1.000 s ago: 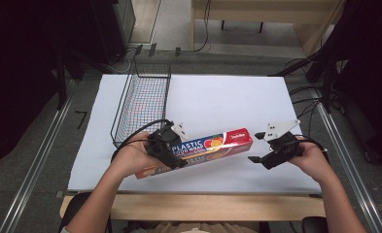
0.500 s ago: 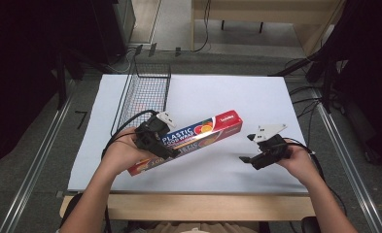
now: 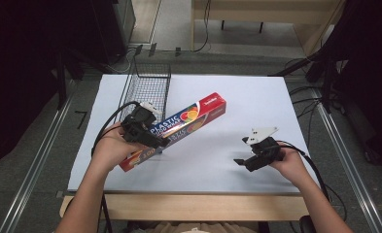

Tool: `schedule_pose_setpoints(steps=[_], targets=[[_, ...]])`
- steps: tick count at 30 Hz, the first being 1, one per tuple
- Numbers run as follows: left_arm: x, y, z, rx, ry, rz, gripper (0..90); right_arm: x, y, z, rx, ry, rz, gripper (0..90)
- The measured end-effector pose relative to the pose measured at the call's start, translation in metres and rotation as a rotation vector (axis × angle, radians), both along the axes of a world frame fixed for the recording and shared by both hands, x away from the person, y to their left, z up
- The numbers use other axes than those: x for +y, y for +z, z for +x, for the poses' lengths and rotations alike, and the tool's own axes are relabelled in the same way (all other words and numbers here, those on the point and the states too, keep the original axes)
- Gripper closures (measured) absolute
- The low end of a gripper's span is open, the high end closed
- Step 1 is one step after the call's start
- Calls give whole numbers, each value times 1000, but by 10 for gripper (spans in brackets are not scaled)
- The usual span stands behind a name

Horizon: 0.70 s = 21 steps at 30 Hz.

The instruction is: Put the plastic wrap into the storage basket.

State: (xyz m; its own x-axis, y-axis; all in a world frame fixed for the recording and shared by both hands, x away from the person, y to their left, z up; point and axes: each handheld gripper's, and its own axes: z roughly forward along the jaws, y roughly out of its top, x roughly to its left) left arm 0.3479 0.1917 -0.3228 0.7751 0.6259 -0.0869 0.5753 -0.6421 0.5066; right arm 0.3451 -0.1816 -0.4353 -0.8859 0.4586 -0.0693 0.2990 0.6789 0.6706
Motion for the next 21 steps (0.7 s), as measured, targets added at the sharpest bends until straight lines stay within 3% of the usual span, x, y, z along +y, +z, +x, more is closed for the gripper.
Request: schedule_pose_setpoints(steps=[10, 17, 21], targets=[[18, 4, 17, -9, 124, 18, 393, 2, -2, 4, -8, -3, -11, 196], [25, 8, 32, -14, 196, -14, 392, 2, -1, 5, -11, -8, -13, 196], [27, 12, 43, -20, 255, 0, 392, 3, -2, 4, -11, -11, -22, 196]])
